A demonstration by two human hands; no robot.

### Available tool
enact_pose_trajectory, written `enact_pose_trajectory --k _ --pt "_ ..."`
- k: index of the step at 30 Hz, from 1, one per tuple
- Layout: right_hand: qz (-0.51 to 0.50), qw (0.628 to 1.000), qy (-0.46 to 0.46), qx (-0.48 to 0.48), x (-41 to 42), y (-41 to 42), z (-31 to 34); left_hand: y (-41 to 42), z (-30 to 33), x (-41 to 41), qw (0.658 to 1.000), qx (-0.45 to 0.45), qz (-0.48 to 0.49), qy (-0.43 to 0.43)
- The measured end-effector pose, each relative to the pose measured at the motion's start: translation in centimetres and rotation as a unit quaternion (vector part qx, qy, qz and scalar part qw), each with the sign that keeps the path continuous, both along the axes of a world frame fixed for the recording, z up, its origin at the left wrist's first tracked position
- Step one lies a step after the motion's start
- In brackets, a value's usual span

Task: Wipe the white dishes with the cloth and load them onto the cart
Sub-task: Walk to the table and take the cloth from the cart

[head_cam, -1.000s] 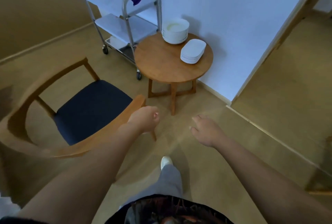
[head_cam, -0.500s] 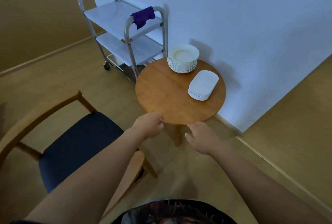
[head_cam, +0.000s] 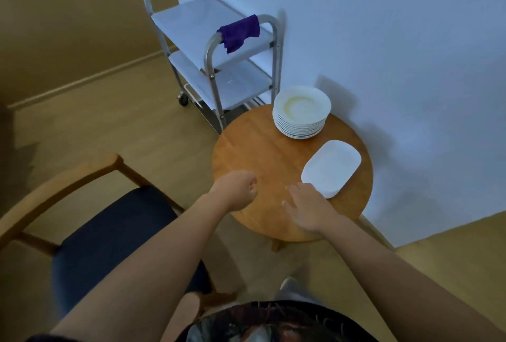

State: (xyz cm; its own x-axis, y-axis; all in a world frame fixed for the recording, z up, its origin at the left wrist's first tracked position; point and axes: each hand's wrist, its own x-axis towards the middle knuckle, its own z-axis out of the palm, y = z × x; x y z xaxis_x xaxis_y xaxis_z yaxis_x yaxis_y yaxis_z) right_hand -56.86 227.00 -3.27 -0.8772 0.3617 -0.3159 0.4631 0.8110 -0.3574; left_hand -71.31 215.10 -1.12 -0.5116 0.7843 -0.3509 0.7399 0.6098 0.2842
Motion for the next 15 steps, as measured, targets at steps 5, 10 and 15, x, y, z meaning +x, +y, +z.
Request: enact_pose_trajectory --k 5,10,15 --pt "0.022 1.0 0.001 0.001 -3.1 3.8 -0.3 3.6 0.3 -2.0 1.0 0.009 0.021 0.005" --pt "0.019 1.0 0.004 -0.016 -5.6 6.4 -0.1 5.7 0.4 -4.1 0.999 -0.002 0.031 0.007" --pt "0.02 1.0 0.001 -0.021 -8.0 7.8 -0.5 7.7 0.7 -7.1 1.0 0.014 0.021 0.012"
